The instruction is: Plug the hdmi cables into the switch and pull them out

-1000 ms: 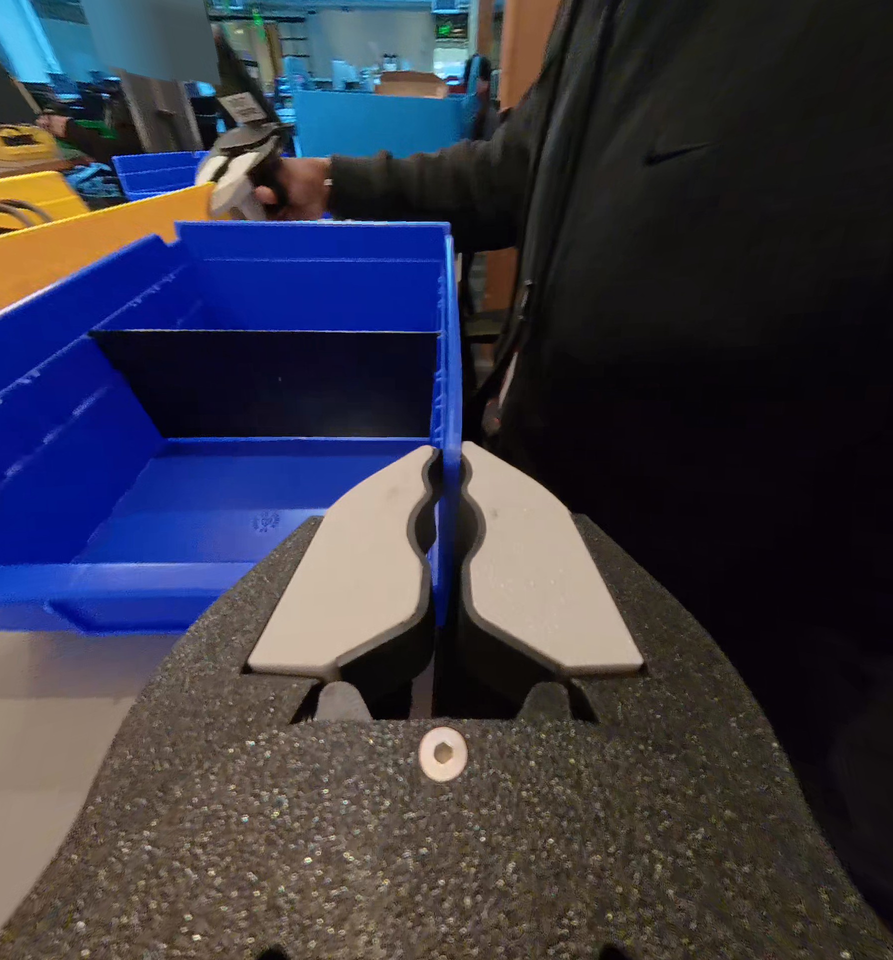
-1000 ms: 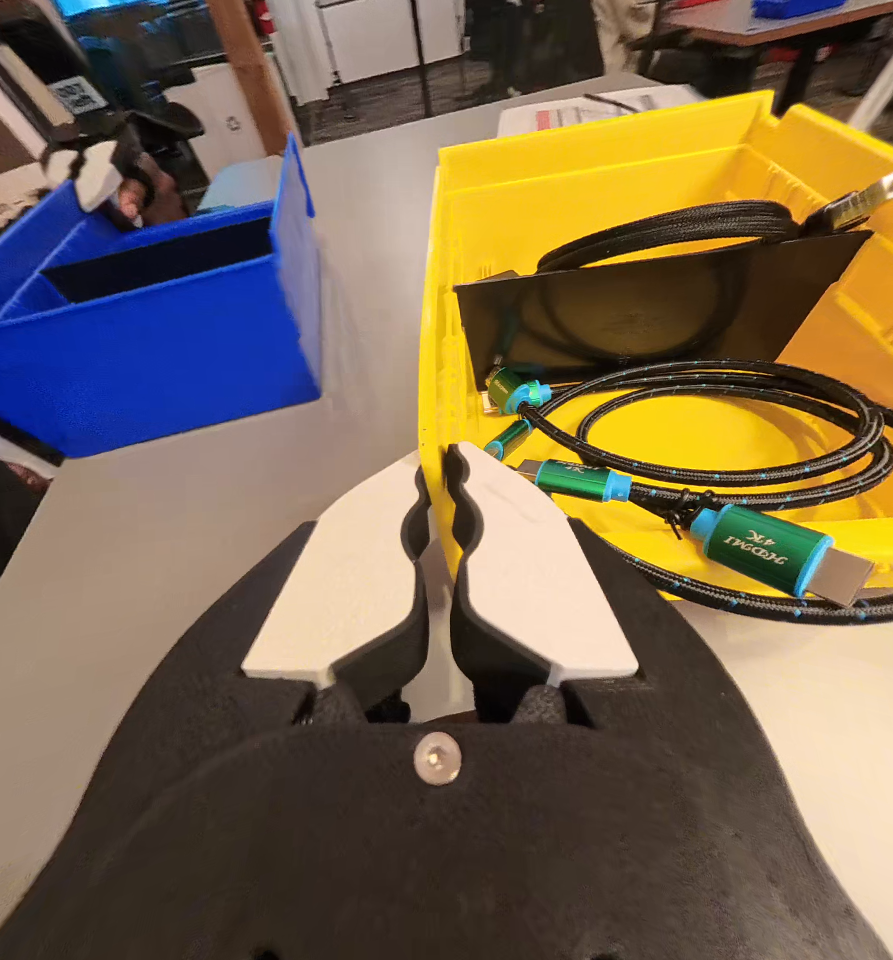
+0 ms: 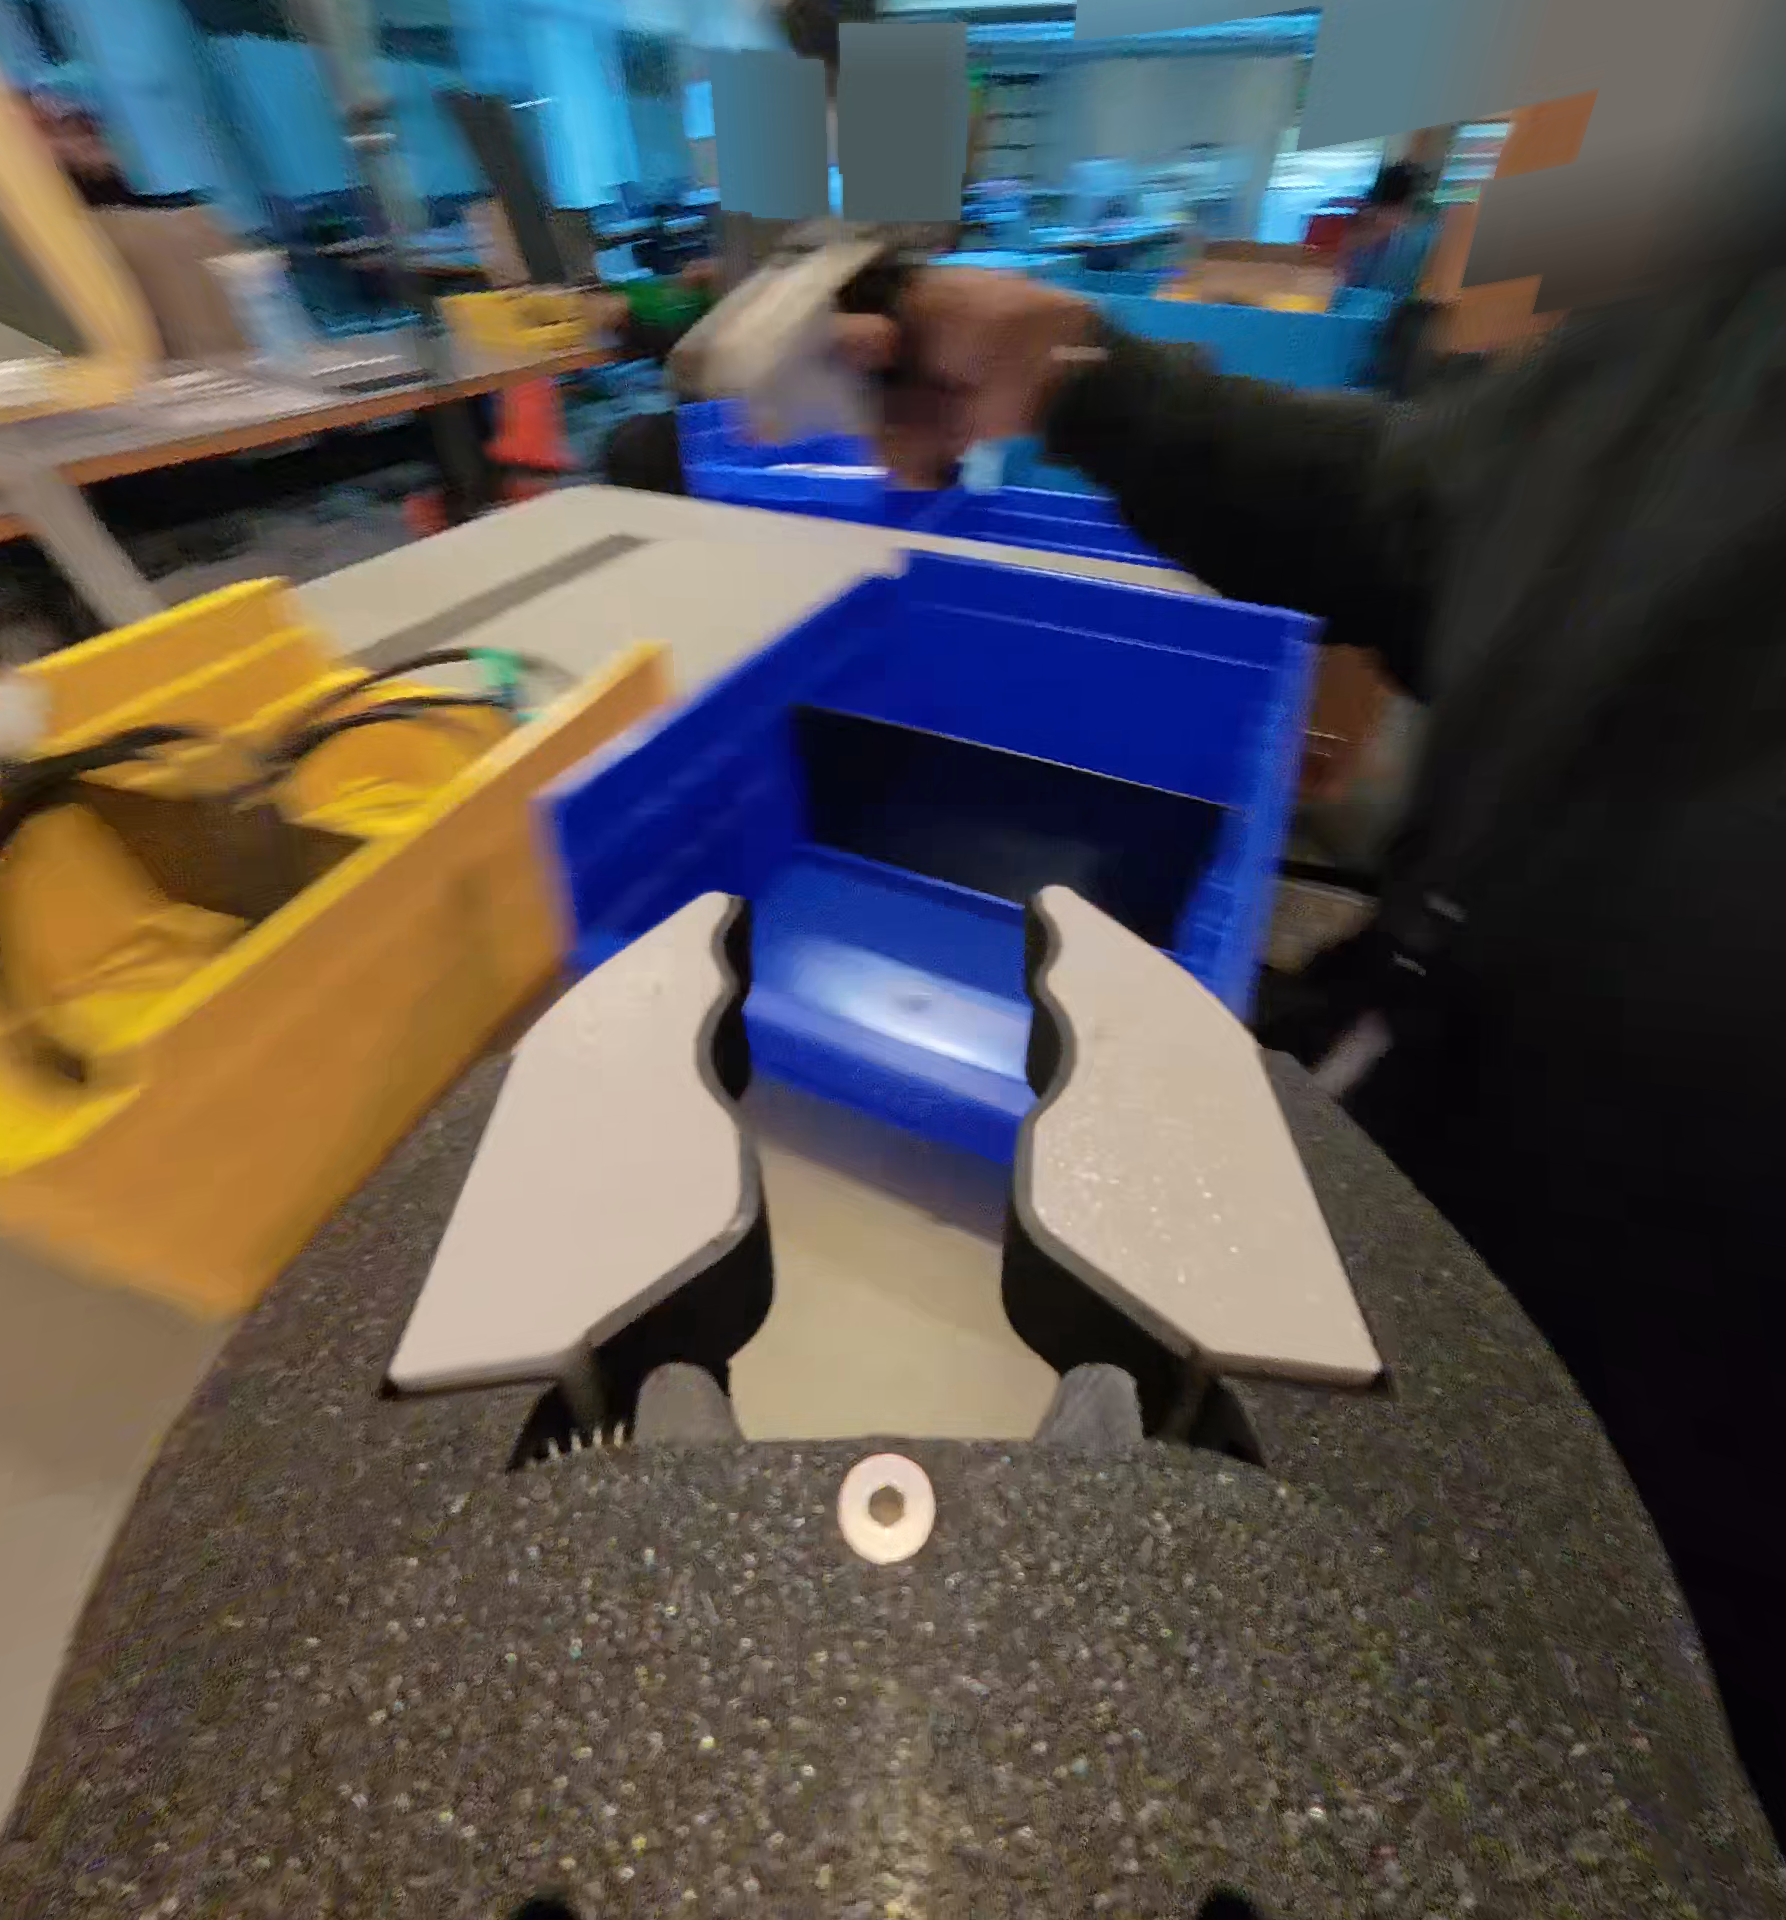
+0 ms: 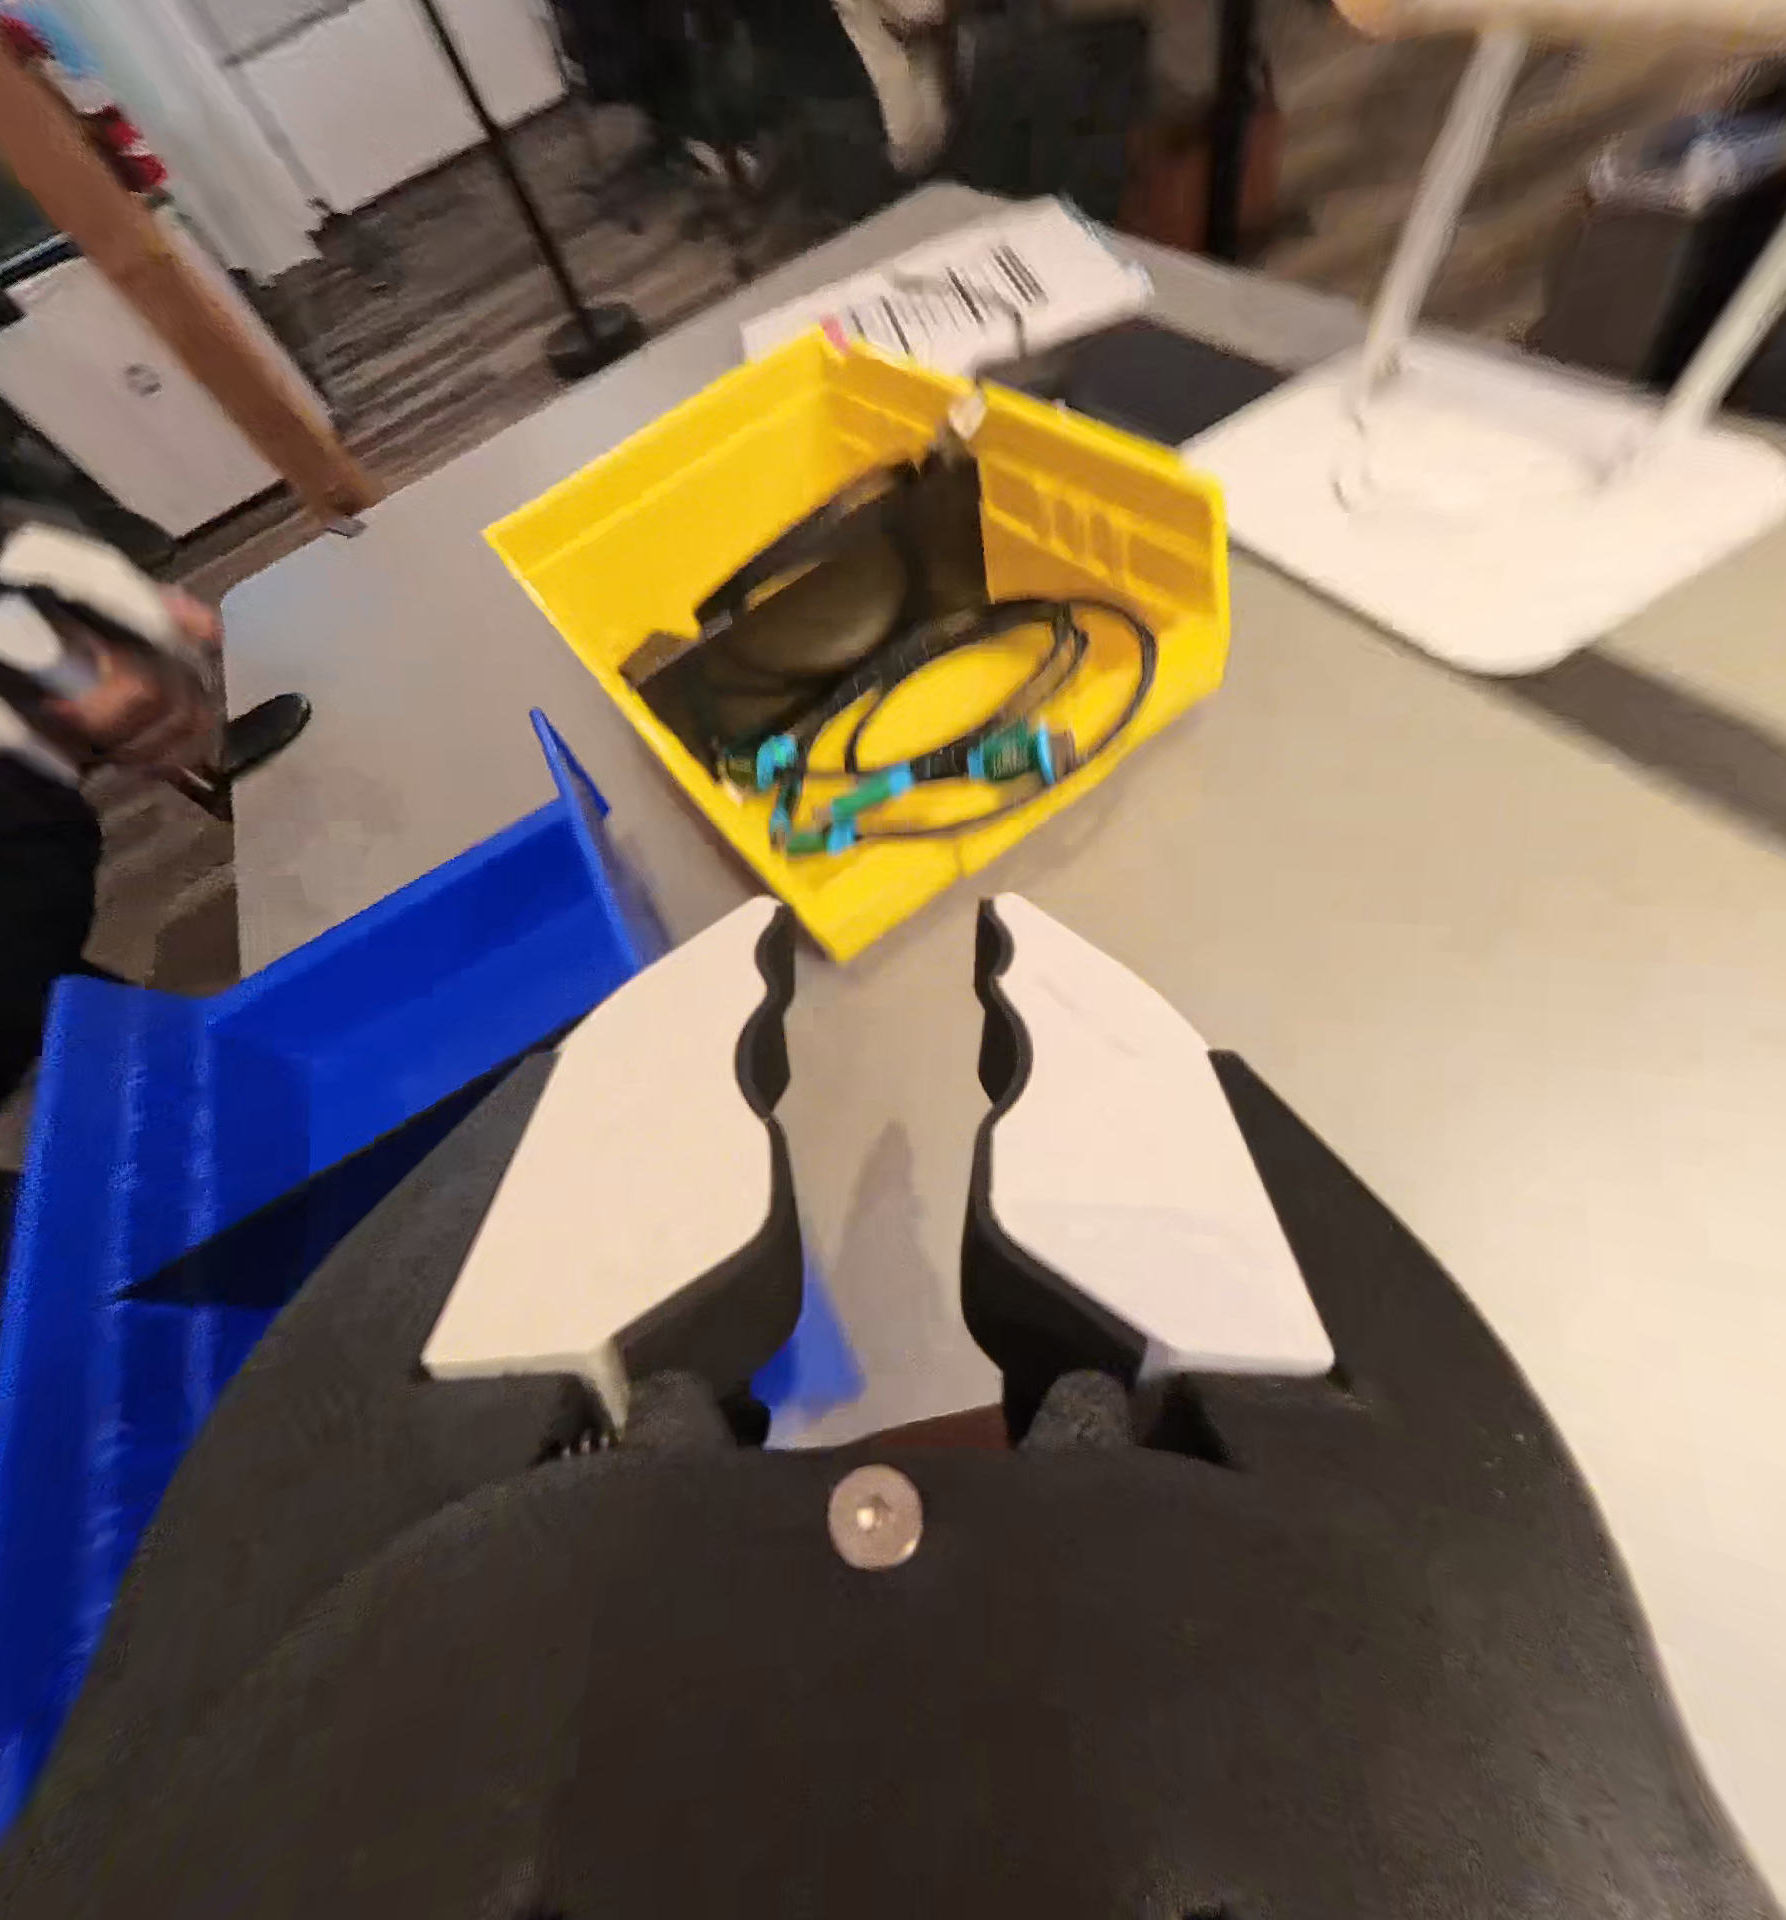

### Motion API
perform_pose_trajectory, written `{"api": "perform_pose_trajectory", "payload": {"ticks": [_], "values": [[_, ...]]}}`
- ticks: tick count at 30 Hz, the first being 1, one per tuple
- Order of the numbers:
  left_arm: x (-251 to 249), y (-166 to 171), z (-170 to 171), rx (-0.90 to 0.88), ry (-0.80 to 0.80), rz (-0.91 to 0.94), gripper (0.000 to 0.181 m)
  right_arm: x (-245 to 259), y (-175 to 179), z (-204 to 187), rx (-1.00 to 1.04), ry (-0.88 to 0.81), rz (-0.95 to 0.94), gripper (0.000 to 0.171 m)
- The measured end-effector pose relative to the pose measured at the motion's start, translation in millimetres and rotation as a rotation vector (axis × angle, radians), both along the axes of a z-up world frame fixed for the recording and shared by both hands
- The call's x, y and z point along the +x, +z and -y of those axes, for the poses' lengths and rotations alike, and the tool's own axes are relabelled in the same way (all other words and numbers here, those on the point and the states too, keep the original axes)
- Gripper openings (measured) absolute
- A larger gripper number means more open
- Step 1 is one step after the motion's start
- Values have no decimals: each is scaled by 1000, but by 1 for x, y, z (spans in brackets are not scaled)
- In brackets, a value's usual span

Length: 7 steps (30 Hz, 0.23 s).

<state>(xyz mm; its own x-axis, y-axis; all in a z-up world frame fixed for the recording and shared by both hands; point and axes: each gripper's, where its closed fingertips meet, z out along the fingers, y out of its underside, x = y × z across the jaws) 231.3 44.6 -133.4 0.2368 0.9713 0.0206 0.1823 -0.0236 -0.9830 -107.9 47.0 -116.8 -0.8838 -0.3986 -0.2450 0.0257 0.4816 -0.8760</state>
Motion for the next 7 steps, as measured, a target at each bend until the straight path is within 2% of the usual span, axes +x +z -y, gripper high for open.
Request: {"api": "perform_pose_trajectory", "payload": {"ticks": [1,4,7], "values": [[-3,8,31,26,111,20,57,-3,-7,-18,66,-44,12,39],[-9,17,136,132,462,118,62,-3,-34,-68,226,-125,-30,57],[-23,7,215,206,623,231,64,10,-42,-100,272,-164,0,65]]}}
